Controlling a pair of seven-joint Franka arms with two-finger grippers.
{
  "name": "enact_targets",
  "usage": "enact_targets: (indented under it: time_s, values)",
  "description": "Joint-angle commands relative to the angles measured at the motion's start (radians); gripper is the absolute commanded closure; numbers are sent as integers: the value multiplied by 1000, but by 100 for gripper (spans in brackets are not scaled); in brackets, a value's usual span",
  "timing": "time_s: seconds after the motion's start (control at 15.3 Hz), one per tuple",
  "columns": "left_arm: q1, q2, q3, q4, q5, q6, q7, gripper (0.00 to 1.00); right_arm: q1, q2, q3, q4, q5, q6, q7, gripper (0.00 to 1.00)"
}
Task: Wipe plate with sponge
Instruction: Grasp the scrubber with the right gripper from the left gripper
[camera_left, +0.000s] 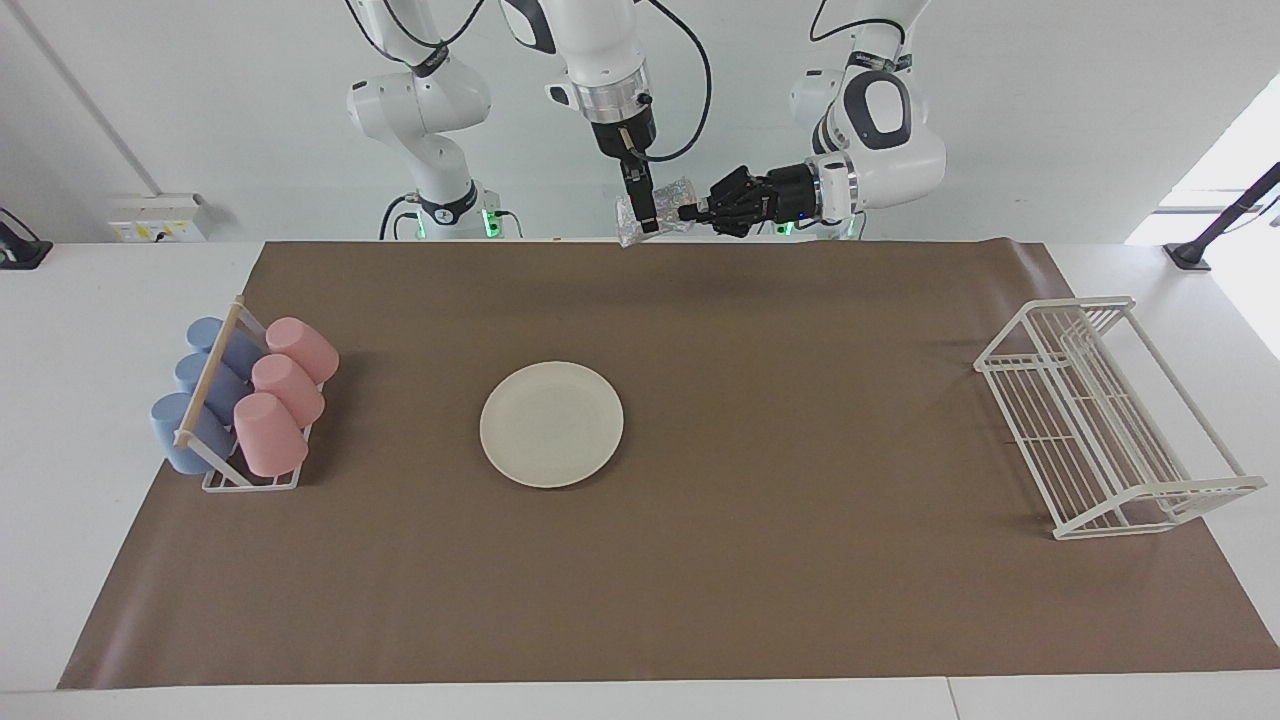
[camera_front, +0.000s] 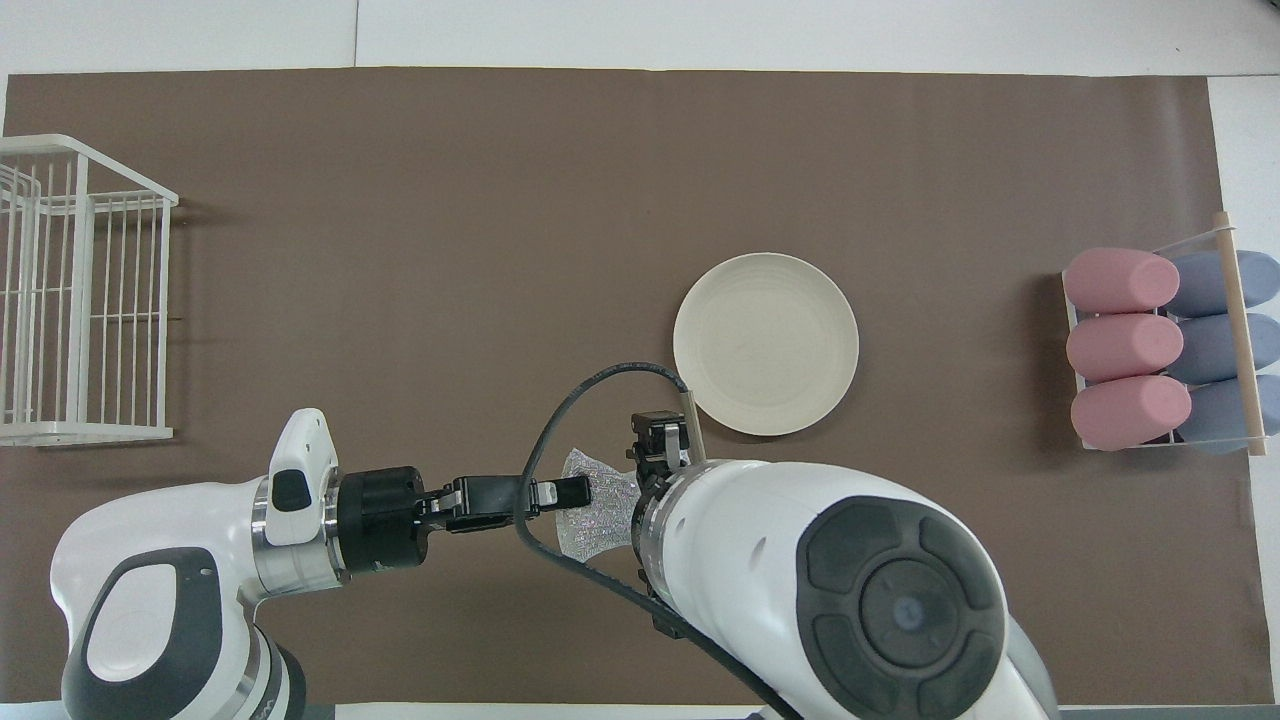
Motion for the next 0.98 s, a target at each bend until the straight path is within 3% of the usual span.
enact_targets:
  time_s: [0.0, 0.07, 0.2, 0.39, 0.85, 0.92]
  values:
    - [-21, -32, 8, -27, -24, 20, 15, 100, -4, -29, -3, -39, 23, 27, -16, 8]
    - [-21, -32, 9, -28, -22, 19, 15, 100, -2, -29, -3, -39, 21, 24, -25, 30]
    - [-19, -34, 9, -30, -22, 16, 15, 100, 17, -31, -3, -39, 20, 24, -57, 86]
    - [-19, -34, 9, -30, -21, 16, 15, 100, 24, -29, -3, -37, 20, 27, -85, 100]
    - [-21, -34, 8, -33, -9, 19, 15, 100, 24, -26, -3, -34, 21, 33, -128, 100]
    - [-21, -35, 8, -33, -9, 22, 9, 62, 24, -26, -3, -34, 21, 33, -133, 100]
